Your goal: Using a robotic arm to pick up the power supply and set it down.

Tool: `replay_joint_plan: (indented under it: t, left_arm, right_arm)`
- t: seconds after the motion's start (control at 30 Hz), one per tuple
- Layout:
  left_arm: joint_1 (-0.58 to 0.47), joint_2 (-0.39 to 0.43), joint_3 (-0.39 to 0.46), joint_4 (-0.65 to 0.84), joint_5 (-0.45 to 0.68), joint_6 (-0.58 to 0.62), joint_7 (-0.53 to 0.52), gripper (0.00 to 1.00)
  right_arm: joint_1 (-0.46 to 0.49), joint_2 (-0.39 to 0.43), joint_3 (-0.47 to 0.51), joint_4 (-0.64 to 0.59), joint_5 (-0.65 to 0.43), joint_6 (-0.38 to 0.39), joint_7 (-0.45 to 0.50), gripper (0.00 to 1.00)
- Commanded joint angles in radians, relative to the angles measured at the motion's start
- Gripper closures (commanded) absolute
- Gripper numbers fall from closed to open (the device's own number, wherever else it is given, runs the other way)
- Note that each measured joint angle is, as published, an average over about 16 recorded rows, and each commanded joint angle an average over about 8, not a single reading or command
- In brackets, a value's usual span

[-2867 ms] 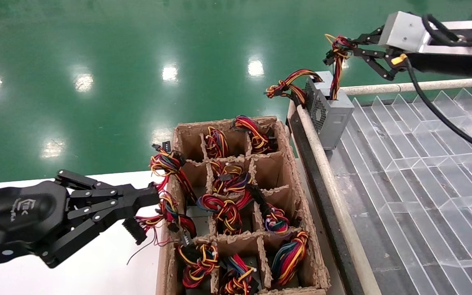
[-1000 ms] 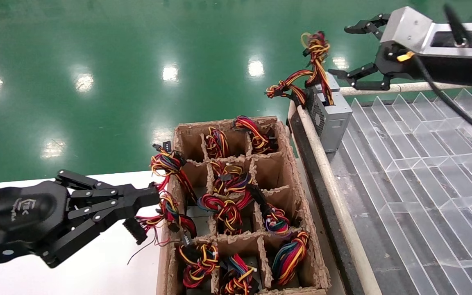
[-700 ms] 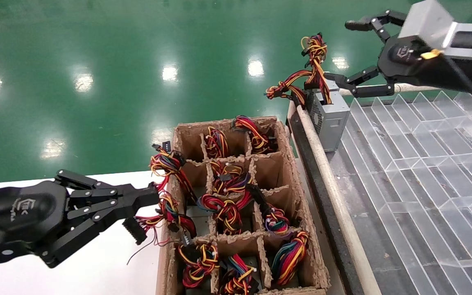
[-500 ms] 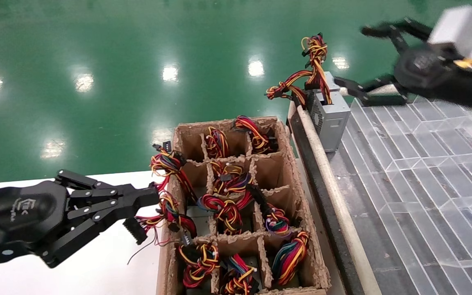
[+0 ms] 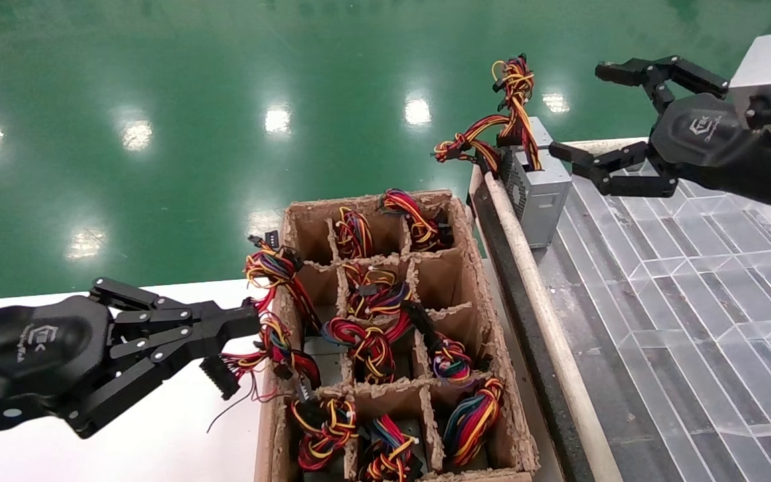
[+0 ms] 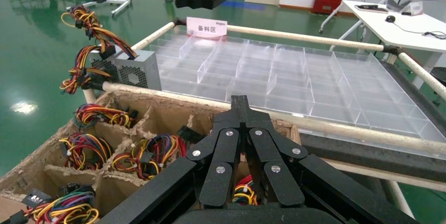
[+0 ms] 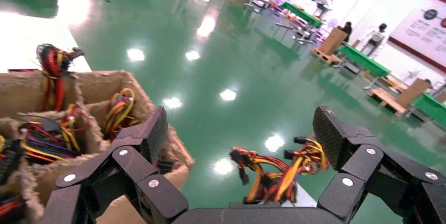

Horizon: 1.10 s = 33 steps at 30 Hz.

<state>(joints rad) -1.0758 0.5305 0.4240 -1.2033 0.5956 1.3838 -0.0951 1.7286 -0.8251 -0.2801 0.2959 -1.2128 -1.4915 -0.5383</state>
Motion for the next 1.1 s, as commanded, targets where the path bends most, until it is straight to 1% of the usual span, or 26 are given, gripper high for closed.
replay_joint_plan:
  t: [0.03,0.43,1.1]
  left_arm:
    - [0.000,0.000,0.000,0.000,0.000,0.000,0.000,0.00]
    - [0.000,0.000,0.000,0.000,0.000,0.000,0.000,0.00]
    - [0.000,0.000,0.000,0.000,0.000,0.000,0.000,0.00]
  right_arm:
    - [-0.026,0.009,0.000,0.039,0.019,0.000,0.029,0.00]
    - [-0.187,0.061,0.000,0.283,0.138,-0.001,0.208,0.00]
    - [-0.494,0.162,0.000,0.746,0.364,-0.003,0.548,0.00]
